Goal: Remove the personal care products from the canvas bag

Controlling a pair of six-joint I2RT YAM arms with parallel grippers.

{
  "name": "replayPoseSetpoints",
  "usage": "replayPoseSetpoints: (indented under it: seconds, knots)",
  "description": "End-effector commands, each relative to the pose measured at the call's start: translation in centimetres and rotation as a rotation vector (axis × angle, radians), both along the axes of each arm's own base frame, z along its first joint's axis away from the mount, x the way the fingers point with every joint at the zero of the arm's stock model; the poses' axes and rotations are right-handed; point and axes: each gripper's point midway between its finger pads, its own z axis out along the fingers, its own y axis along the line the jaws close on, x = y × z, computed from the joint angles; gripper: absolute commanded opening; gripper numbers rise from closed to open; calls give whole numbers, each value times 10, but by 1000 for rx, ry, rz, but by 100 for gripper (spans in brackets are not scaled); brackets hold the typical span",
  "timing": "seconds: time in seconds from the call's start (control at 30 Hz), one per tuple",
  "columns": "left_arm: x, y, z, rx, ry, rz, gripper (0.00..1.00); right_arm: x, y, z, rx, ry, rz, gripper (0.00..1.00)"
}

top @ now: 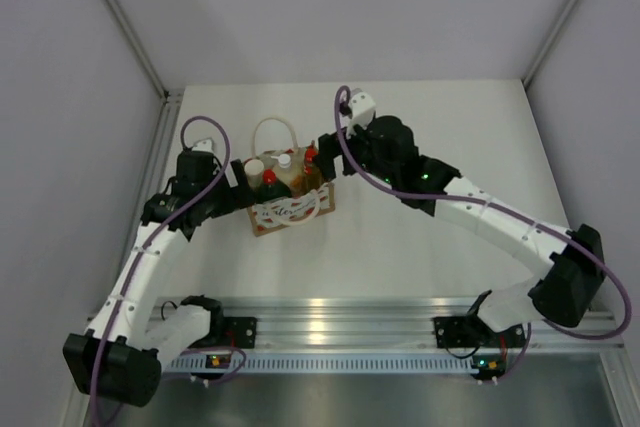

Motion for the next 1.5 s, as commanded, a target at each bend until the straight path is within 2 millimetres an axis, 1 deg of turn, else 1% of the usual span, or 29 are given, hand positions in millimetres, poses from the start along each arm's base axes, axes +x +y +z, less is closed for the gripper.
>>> replayPoseSetpoints:
  seconds: [0.0,0.03,0.1,0.13,0.17,0.2,0.23,0.27,0.3,0.37,0.4,0.43,0.57,0.6,0.67,0.7,0.73,0.77,0.8,0.83,0.87,0.9,0.97,1.0,1.1,1.23,1.33,1.47]
  knots:
    - [5,-28,-2,-122,15,-92,98,20,18,23,-18,-95,-55,88]
    - [5,-27,-3,-120,18,-82,98,23,25,13,-35,-79,-48,87]
    - [6,-26,-5,-127,27,-57,96,25,32,14,-37,-82,-42,85]
    - [5,-25,-9,-128,36,-49,93,25,36,10,-43,-78,-35,85]
    - [5,-24,-10,-126,42,-41,83,25,38,10,-44,-78,-30,85]
    - [7,-20,-15,-106,51,-17,78,24,40,10,-43,-77,-24,85]
    - [6,-16,-20,-93,62,2,77,24,42,8,-44,-73,-20,85]
    - [8,-10,-23,-70,63,38,72,24,44,6,-44,-70,-11,86]
    - [8,-8,-25,-62,67,50,69,23,47,7,-37,-68,5,85]
    - [9,-10,-29,-67,89,44,66,21,52,4,-36,-64,23,85]
    - [9,-11,-31,-71,98,39,60,21,54,4,-33,-62,35,83]
    - [9,-14,-34,-81,112,24,58,20,57,2,-34,-62,43,83]
    - [9,-14,-35,-75,117,24,57,20,65,-2,-51,-72,75,81]
    - [9,-14,-36,-75,118,24,58,20,68,0,-51,-79,81,79]
    - [9,-14,-35,-76,117,23,57,23,73,-5,-63,-76,88,76]
    - [8,-15,-35,-80,118,22,57,25,75,-3,-58,-80,88,72]
    - [8,-15,-36,-82,120,18,55,27,78,-7,-67,-76,89,71]
    - [8,-16,-37,-82,123,17,50,28,79,-9,-72,-74,90,70]
    - [8,-16,-37,-81,123,16,48,30,80,-8,-72,-79,82,67]
    - [8,-16,-37,-81,123,16,47,32,82,-11,-80,-78,81,66]
    - [8,-16,-36,-80,122,15,43,32,84,-12,-85,-78,75,65]
    - [8,-16,-37,-81,126,16,42,35,82,-14,-92,-80,56,63]
    - [8,-16,-38,-79,126,14,42,35,85,-20,-114,-77,51,62]
    - [7,-21,-37,-104,132,-7,41,36,83,-23,-127,-77,36,61]
    - [7,-23,-38,-108,136,-18,41,35,86,-34,-157,-74,34,58]
    - [6,-24,-38,-111,140,-25,41,40,86,-50,-187,-60,16,55]
    - [6,-26,-38,-118,140,-36,41,43,86,-56,-198,-53,5,54]
    - [6,-28,-39,-122,146,-42,41,49,85,-57,-198,-59,-18,53]
